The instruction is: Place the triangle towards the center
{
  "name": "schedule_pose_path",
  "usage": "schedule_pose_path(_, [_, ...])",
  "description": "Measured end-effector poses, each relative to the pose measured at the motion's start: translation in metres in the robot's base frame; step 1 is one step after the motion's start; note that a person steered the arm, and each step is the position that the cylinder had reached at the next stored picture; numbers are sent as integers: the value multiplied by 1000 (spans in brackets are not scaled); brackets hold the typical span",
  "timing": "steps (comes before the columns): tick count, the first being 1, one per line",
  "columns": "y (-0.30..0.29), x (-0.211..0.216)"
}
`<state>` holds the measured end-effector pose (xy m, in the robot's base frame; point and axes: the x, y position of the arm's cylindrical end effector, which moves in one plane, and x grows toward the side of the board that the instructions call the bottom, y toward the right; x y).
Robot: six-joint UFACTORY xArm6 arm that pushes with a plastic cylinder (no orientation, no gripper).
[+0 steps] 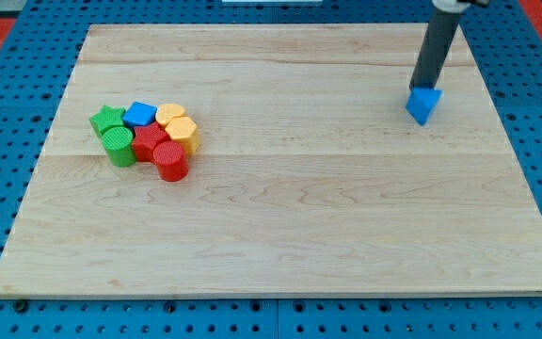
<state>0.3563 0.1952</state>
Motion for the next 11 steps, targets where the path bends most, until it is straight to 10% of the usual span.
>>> schedule_pose_path(2, [-55,120])
schedule_pose_path(4, [-20,52])
schedule_pose_path(8, [-20,152])
schedule_pose_path(9, [-117,152])
schedule_pose_path(11, [-106,129])
